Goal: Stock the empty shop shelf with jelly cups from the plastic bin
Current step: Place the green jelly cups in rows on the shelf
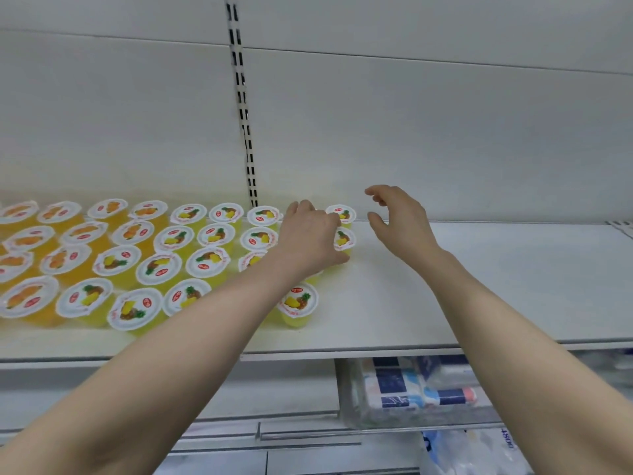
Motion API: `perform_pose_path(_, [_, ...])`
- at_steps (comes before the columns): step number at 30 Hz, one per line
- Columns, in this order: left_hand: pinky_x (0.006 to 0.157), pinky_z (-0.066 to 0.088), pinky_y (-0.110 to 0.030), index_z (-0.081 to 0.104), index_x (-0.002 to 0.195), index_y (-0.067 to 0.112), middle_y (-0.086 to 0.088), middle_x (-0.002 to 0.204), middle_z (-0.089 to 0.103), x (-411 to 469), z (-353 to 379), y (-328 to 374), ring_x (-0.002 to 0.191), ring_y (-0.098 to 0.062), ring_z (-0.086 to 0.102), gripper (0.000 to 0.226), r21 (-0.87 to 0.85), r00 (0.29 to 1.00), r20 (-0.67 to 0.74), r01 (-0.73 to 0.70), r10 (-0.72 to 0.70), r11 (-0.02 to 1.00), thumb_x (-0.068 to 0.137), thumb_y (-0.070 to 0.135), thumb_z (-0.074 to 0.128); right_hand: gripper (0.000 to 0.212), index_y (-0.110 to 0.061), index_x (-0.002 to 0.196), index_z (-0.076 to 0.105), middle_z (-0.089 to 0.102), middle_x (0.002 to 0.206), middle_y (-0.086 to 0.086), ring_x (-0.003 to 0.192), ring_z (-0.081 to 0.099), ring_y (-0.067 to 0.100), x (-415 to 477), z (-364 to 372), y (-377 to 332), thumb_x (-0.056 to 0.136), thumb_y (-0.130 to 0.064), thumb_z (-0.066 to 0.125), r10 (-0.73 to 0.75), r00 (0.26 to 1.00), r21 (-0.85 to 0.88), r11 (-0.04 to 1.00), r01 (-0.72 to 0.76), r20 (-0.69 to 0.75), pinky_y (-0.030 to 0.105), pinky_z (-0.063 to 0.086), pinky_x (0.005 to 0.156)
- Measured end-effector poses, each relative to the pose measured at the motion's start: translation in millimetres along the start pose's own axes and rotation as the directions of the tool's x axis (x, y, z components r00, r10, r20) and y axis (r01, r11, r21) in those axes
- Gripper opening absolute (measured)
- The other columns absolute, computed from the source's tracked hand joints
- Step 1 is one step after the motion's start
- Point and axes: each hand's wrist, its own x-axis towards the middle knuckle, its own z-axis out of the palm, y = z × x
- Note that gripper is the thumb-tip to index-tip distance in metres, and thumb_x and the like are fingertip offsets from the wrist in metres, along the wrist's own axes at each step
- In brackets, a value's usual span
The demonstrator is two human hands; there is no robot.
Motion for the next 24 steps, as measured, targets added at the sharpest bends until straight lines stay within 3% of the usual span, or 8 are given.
perform_pose_path(6, [0.093, 0.036, -0.037, 0.060, 0.122, 0.022, -0.002, 0.110, 0.063, -8, -5, 0, 0.108, -0.027, 0.049, 0.066, -0.056, 1.000, -0.017, -0.005, 0.004, 0.998, 0.075, 0.068, 0.059, 0.039, -0.013, 0.129, 0.057, 0.061, 0.122, 0.005, 0.111, 0.058, 0.021, -3, -4, -2, 0.090, -0.012, 0.060, -0.036, 0.999, -0.060, 0.998, 0.037, 0.015, 0.029, 0.041, 0.091])
perform_pose_path(12, [0.095, 0.037, -0.034, 0.056, 0.130, 0.021, -0.002, 0.122, 0.060, -20, -18, -14, 0.119, -0.024, 0.045, 0.060, -0.182, 0.996, -0.073, 0.028, -0.042, 0.983, 0.085, 0.061, 0.054, 0.041, -0.011, 0.133, 0.055, 0.058, 0.129, 0.009, 0.112, 0.056, 0.031, -4, -10, -11, 0.093, -0.021, 0.060, -0.114, 0.990, -0.169, 0.977, 0.127, 0.084, 0.041, 0.044, 0.093])
perform_pose_path(18, [0.097, 0.035, -0.033, 0.056, 0.131, 0.018, -0.003, 0.126, 0.059, -48, -39, -44, 0.122, -0.026, 0.044, 0.050, -0.144, 0.977, -0.193, 0.058, -0.086, 0.988, 0.091, 0.048, 0.056, 0.039, -0.007, 0.128, 0.058, 0.061, 0.122, 0.015, 0.104, 0.058, 0.038, 0, -7, -36, 0.093, -0.023, 0.061, -0.264, 0.955, -0.263, 0.920, 0.291, 0.133, 0.045, 0.046, 0.086])
perform_pose_path(24, [0.101, 0.036, -0.036, 0.055, 0.133, 0.016, -0.005, 0.130, 0.057, -92, -62, -87, 0.125, -0.028, 0.043, 0.049, -0.073, 0.952, -0.267, 0.137, -0.151, 0.988, 0.092, 0.044, 0.057, 0.042, -0.006, 0.130, 0.057, 0.060, 0.124, 0.015, 0.107, 0.058, 0.037, 4, 0, -85, 0.093, -0.026, 0.061, -0.376, 0.915, -0.261, 0.878, 0.402, 0.147, 0.045, 0.045, 0.088])
